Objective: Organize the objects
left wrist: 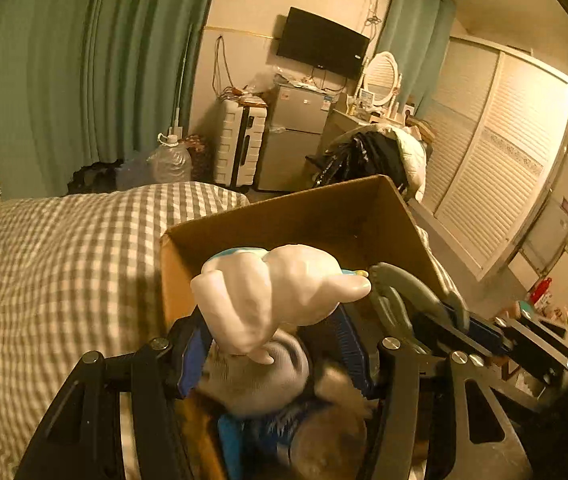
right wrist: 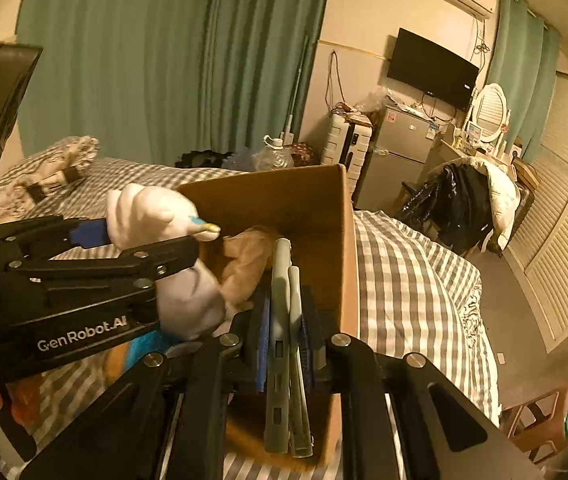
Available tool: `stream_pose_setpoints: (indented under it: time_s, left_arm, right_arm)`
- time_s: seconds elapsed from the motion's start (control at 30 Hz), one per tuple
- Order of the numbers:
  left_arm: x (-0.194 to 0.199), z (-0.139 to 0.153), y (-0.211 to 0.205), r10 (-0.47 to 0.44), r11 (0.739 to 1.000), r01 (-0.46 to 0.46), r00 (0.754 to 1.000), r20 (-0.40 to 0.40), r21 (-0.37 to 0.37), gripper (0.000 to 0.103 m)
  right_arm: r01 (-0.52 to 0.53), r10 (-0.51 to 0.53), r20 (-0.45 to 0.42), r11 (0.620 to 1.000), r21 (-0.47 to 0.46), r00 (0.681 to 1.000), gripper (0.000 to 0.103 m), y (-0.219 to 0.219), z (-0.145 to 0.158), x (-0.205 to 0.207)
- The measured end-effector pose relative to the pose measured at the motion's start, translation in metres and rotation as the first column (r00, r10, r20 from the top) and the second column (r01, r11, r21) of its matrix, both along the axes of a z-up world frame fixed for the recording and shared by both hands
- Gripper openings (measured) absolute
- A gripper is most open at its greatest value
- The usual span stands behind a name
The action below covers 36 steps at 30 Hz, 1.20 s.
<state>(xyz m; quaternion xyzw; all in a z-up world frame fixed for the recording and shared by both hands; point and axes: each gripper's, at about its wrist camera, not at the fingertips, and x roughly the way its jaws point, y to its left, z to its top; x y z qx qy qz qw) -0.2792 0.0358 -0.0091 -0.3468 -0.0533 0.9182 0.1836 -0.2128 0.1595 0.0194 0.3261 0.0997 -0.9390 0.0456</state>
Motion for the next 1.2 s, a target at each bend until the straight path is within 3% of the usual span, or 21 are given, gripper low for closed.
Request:
stream_pose_setpoints:
  time_s: [0.13,0.2,0.27,0.33,0.47,0.6,0.9,1.0,1.2]
  left_arm:
    - [-0.018,-0.015,-0.004,0.033,0.998,-0.035,0.998,0.052,0.044,0.063]
    - [-0.018,-0.019,-0.008,0.036,0.996,-0.043,0.996,0.084,0.075,0.076]
    - [-0.013,-0.017,-0.012,0.051,0.996,-0.057,0.996,0.079,0.07,0.079]
    - [-0.003,-0.011,-0.01,0.049,0.998,-0.051,0.997,0.053,0.026,0.081]
    - [0.032,0.013,-0.006,0.024,0.997,-0.024,1.0,-0.006,-0.076,0.085]
    - [0.073,0.04,-0.012,0.026,0.992,-0.032,0.998,-0.053,-0.118,0.094]
    - [0.165,0.1,-0.055,0.129,0.982,-0.149,0.978,-0.161,-0.113,0.097]
    - [0.194,0.118,-0.071,0.173,0.975,-0.198,0.959,-0.226,-0.097,0.103]
    - [0.226,0.138,-0.085,0.237,0.96,-0.271,0.915,-0.326,-0.064,0.103]
  right_arm:
    - [0.013,-0.014,-0.019,0.999,-0.033,1.0,0.013,0.01,-0.005,-0.006]
    - [0.014,-0.015,-0.027,0.999,-0.035,1.0,0.02,0.014,-0.005,-0.003]
    - [0.014,-0.016,-0.051,0.999,-0.037,0.999,0.048,0.017,-0.001,0.006]
    - [0.013,-0.016,-0.084,0.999,-0.039,0.996,0.056,0.02,0.008,0.016]
    - [0.024,-0.026,-0.121,1.0,-0.018,0.992,0.059,0.022,0.028,0.038]
    - [0.045,-0.047,-0.123,0.999,-0.021,0.991,0.064,0.03,0.046,0.063]
    - [0.074,-0.075,-0.125,0.997,-0.016,0.989,0.073,0.041,0.08,0.137]
    - [0.074,-0.075,-0.153,0.997,-0.014,0.985,0.08,0.041,0.096,0.159]
    - [0.092,-0.094,-0.21,0.996,-0.018,0.973,0.091,0.038,0.119,0.185]
